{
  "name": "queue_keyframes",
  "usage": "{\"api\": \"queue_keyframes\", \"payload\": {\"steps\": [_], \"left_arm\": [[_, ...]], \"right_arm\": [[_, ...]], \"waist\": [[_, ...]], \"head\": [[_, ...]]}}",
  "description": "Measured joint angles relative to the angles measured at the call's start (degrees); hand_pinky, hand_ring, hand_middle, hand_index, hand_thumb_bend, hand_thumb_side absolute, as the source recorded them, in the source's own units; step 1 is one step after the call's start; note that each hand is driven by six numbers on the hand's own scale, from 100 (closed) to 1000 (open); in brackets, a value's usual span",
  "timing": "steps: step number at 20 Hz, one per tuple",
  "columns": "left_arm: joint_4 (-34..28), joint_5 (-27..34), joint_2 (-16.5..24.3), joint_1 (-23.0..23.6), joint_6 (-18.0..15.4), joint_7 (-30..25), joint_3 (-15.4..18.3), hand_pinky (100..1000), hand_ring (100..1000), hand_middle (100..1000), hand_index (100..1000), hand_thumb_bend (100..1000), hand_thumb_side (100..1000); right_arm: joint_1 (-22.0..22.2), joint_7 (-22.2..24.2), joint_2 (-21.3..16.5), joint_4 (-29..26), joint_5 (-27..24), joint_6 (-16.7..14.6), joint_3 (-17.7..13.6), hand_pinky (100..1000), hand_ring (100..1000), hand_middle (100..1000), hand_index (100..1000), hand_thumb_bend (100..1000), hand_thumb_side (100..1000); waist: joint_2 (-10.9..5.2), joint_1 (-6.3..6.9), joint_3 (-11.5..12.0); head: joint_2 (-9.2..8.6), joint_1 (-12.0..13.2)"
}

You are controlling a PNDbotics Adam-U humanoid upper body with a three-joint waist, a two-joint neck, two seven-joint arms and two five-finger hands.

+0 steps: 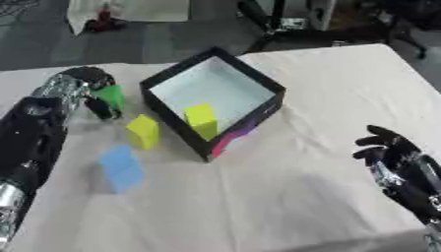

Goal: Pick up objects on the table and place them in the box.

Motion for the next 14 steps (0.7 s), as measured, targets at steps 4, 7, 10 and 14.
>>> {"api": "queue_keyframes", "payload": {"steps": [4, 7, 10, 14], "left_arm": [[-0.77, 0.31, -0.04, 0.1, 0.02, 1.54, 0.08, 698, 510, 502, 726, 138, 136], [-1.93, 1.26, 0.0, -0.37, -0.54, 3.34, 0.08, 698, 495, 484, 713, 125, 135], [-3.62, 2.82, 0.22, -2.84, -1.72, 4.45, 0.06, 704, 487, 474, 712, 100, 134], [-7.6, 5.88, 0.46, -6.09, -4.41, 5.46, -0.88, 714, 491, 476, 718, 100, 130]], "right_arm": [[-0.01, 0.0, 0.0, 0.0, 0.0, 0.0, 0.0, 827, 661, 694, 890, 100, 433], [0.0, 0.0, 0.0, 0.01, 0.0, 0.0, 0.0, 827, 661, 694, 891, 100, 433], [0.05, -0.01, 0.0, 0.01, 0.0, 0.0, -0.01, 827, 661, 694, 890, 100, 432], [0.1, -0.01, 0.0, 0.04, 0.0, -0.01, -0.01, 827, 661, 694, 891, 100, 432]], "waist": [[0.0, 0.0, -0.11], [0.0, 0.0, -0.06], [0.0, 0.0, 0.02], [0.0, 0.0, 0.19]], "head": [[0.0, -0.21], [0.0, -0.4], [0.0, -0.44], [0.0, -0.43]]}}
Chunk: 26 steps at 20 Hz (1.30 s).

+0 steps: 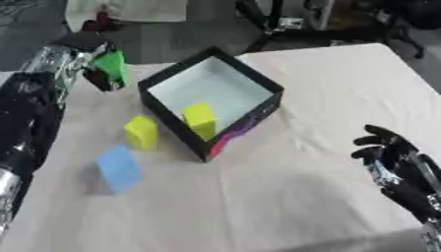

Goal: Pick up objects on the table and place them in the box.

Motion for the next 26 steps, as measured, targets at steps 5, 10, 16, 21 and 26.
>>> {"api": "queue_keyframes", "payload": {"steps": [5, 10, 16, 21, 26], "left_arm": [[-4.46, 4.4, -3.14, -0.68, -4.49, -1.51, -4.27, 723, 514, 502, 729, 111, 136], [-4.43, 4.8, -8.39, 0.66, -7.75, -4.26, -6.29, 725, 539, 536, 748, 122, 141], [-2.83, 1.36, -11.81, 2.47, -7.02, -3.46, -6.5, 783, 738, 782, 890, 298, 460], [-2.68, -2.44, -12.06, 2.57, -4.23, 0.04, -6.24, 815, 805, 873, 938, 536, 833], [-2.8, -4.23, -11.34, 2.56, -1.44, 3.62, -5.78, 832, 831, 915, 961, 576, 927]], "right_arm": [[0.15, 0.02, 0.0, 0.29, 0.0, -0.01, 0.01, 827, 661, 694, 891, 100, 432], [-0.12, 0.17, 0.0, 0.31, 0.0, -0.03, 0.02, 828, 662, 695, 891, 100, 432], [-0.15, 0.45, 0.0, 0.32, -0.04, 0.03, 0.03, 828, 662, 695, 891, 100, 431], [-0.15, 0.5, 0.0, 0.32, -0.04, 0.01, 0.04, 828, 662, 695, 891, 100, 431], [-0.13, 0.51, 0.0, 0.33, -0.04, 0.0, 0.04, 828, 662, 695, 891, 100, 430]], "waist": [[0.0, 0.0, -0.26], [0.0, 0.0, -0.83], [0.0, 0.0, -0.96], [0.0, 0.0, -0.87], [0.0, 0.0, -0.77]], "head": [[0.0, 0.16], [0.0, 0.44], [0.0, 0.53], [0.0, 0.53], [0.0, 0.52]]}}
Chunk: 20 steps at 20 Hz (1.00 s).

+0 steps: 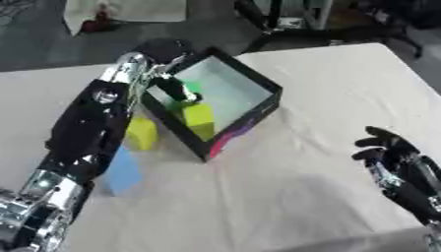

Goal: Pick up objects on the table and place them in the box.

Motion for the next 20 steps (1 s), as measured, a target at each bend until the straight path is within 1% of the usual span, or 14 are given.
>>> {"api": "queue_keyframes", "payload": {"steps": [2, 3, 4, 5, 6, 8, 11, 17, 18, 19, 20], "left_arm": [[-0.03, 0.17, 0.7, -0.04, 0.01, 0.27, 0.06, 824, 813, 890, 944, 506, 846], [-0.19, 0.53, 1.29, -0.04, -0.31, 0.08, 0.06, 813, 784, 858, 936, 453, 785], [-0.41, 1.07, 1.97, -0.08, -0.82, -0.34, 0.02, 808, 764, 835, 929, 419, 732], [-0.7, 1.69, 2.76, -0.16, -1.49, -0.96, -0.17, 808, 764, 835, 929, 419, 732], [-1.11, 2.45, 3.63, -0.29, -2.28, -1.68, -0.43, 803, 741, 806, 918, 377, 637], [-2.26, 4.26, 5.54, -0.64, -4.05, -3.39, -1.56, 799, 720, 783, 903, 339, 561], [-4.26, 7.05, 9.13, -0.63, -6.88, -6.21, -4.34, 796, 708, 770, 897, 336, 532], [-8.15, 12.99, 15.45, 0.85, -12.84, -12.16, -10.06, 794, 702, 762, 891, 347, 535], [-8.78, 14.01, 16.19, 0.95, -13.85, -13.17, -10.49, 788, 687, 749, 882, 337, 545], [-9.28, 15.07, 16.82, 1.01, -14.86, -14.18, -10.8, 782, 680, 742, 879, 344, 584], [-9.82, 16.05, 17.49, 1.36, -15.86, -15.18, -11.28, 782, 682, 743, 879, 354, 596]], "right_arm": [[0.0, 0.0, 0.0, 0.0, 0.0, 0.0, 0.0, 828, 662, 695, 891, 100, 431], [0.01, 0.0, 0.0, 0.0, 0.0, 0.0, -0.01, 828, 662, 695, 891, 100, 431], [0.01, 0.0, 0.0, 0.0, 0.0, 0.0, -0.02, 828, 662, 695, 891, 100, 431], [0.01, -0.01, 0.0, 0.0, 0.0, 0.0, -0.03, 828, 662, 695, 891, 100, 431], [0.02, -0.01, 0.0, 0.0, 0.0, 0.0, -0.04, 828, 662, 695, 891, 100, 430], [0.04, -0.02, 0.0, 0.02, 0.0, 0.01, -0.04, 828, 662, 696, 891, 100, 429], [0.08, -0.05, -0.01, 0.08, 0.05, 0.03, -0.06, 828, 662, 695, 891, 100, 429], [0.33, -0.17, -0.04, 0.34, 0.45, 0.1, -0.09, 828, 662, 695, 891, 100, 428], [0.37, -0.19, -0.04, 0.34, 0.47, 0.11, -0.09, 827, 662, 695, 890, 100, 427], [0.41, -0.2, -0.04, 0.35, 0.48, 0.12, -0.1, 827, 661, 695, 890, 100, 427], [0.52, -0.23, -0.05, 0.35, 0.51, 0.14, -0.15, 827, 661, 695, 890, 100, 427]], "waist": [[0.0, 0.0, 0.08], [0.0, 0.0, 0.09], [0.0, 0.0, 0.13], [0.0, 0.0, 0.22], [0.0, 0.0, 0.29], [0.0, 0.0, 0.59], [0.0, 0.01, 0.84], [0.0, 0.02, 1.21], [0.0, 0.02, 1.22], [0.0, 0.03, 1.27], [0.0, 0.04, 1.44]], "head": [[0.0, -0.05], [0.0, -0.08], [0.0, -0.1], [0.0, -0.16], [0.0, -0.25], [0.0, -0.4], [0.0, -0.65], [0.0, -0.99], [0.0, -1.0], [0.0, -1.02], [0.0, -1.1]]}}
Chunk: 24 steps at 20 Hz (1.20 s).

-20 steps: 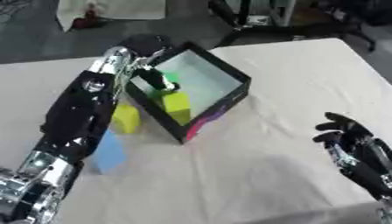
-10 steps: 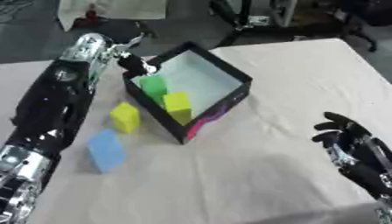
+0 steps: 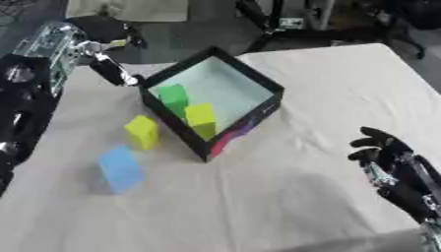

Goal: Pick up objects on the table and place them in the box.

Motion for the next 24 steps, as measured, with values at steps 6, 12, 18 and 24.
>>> {"api": "queue_keyframes", "payload": {"steps": [6, 12, 18, 24], "left_arm": [[-5.64, 5.89, 5.43, 5.4, -5.3, -5.29, -4.9, 782, 682, 743, 879, 354, 596], [-7.27, 11.77, 8.32, 7.92, -5.38, -5.21, -5.14, 775, 673, 732, 870, 347, 611], [-7.89, 17.55, 9.07, 8.56, -3.25, -7.34, -5.78, 777, 680, 736, 878, 364, 618], [-10.65, 23.43, 9.58, 8.99, 0.62, -11.22, -6.98, 782, 686, 740, 884, 375, 618]], "right_arm": [[0.06, -0.21, -0.18, 0.05, 0.28, 0.0, -0.29, 827, 661, 695, 890, 100, 427], [0.1, -0.3, -0.38, 0.19, 0.42, -0.08, -0.31, 827, 662, 695, 891, 100, 426], [0.17, -0.3, -0.45, 0.34, 0.43, -0.09, -0.31, 827, 662, 695, 890, 100, 426], [0.27, -0.3, -0.46, 0.36, 0.43, -0.09, -0.31, 827, 662, 695, 891, 100, 426]], "waist": [[-0.06, 0.04, 0.26], [-0.07, 0.09, 0.42], [-0.07, 0.09, 0.37], [-0.07, 0.21, 0.27]], "head": [[0.0, -0.43], [0.0, -0.65], [0.0, -0.65], [0.0, -0.77]]}}
